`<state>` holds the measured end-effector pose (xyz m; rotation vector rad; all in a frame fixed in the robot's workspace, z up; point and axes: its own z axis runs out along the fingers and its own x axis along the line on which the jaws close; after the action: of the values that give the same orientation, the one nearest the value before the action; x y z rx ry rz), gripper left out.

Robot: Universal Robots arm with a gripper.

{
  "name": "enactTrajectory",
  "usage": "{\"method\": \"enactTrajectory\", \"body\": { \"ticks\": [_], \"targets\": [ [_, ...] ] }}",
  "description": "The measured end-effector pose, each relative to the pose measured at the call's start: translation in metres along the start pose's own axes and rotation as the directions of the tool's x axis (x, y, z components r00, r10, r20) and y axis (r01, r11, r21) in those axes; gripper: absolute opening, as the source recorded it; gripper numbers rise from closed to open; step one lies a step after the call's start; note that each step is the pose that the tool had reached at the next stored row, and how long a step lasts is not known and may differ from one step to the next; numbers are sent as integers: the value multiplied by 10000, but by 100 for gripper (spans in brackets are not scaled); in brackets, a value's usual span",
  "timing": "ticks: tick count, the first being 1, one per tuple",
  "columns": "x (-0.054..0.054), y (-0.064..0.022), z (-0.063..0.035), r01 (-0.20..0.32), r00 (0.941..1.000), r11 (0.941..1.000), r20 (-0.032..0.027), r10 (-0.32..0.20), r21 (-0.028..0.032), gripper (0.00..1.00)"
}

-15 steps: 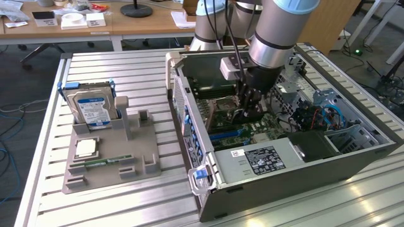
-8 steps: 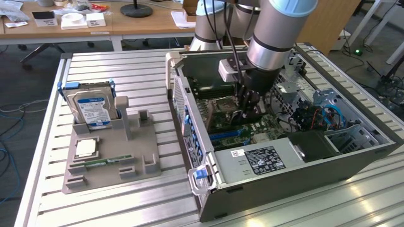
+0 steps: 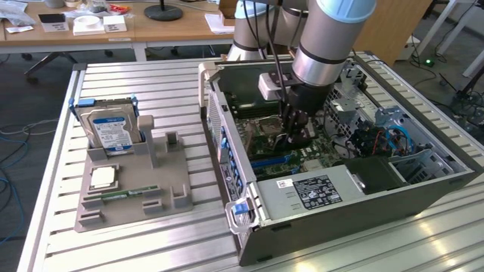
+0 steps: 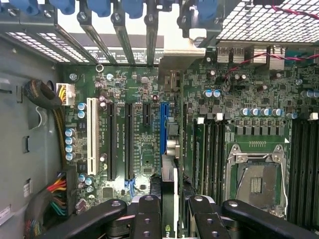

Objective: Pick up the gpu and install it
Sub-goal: 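Insert the gpu into the slot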

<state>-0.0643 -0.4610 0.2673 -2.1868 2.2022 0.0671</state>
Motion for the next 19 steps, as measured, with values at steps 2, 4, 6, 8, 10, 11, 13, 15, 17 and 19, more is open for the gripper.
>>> {"method": "enactTrajectory", "body": {
  "ticks": [2,4,6,8,10,11,13,15,17,19],
  "targets": [
    [1,5,7,8,10000,10000,3,-8,2,26],
    [1,10,10,17,10000,10000,1,-17,0,26],
    [2,18,14,27,10000,10000,2,-27,0,26],
    [2,32,20,39,10000,10000,2,-39,3,26],
    [2,41,22,51,10000,10000,1,-51,6,26],
    [2,44,23,55,10000,10000,0,-55,6,26],
    [2,53,25,64,10000,10000,3,-64,8,26],
    [5,62,26,77,10000,10000,3,-77,9,26],
    [8,67,27,86,10000,10000,2,-86,7,26],
    [12,72,28,90,10000,10000,2,-90,7,26]
  ]
}}
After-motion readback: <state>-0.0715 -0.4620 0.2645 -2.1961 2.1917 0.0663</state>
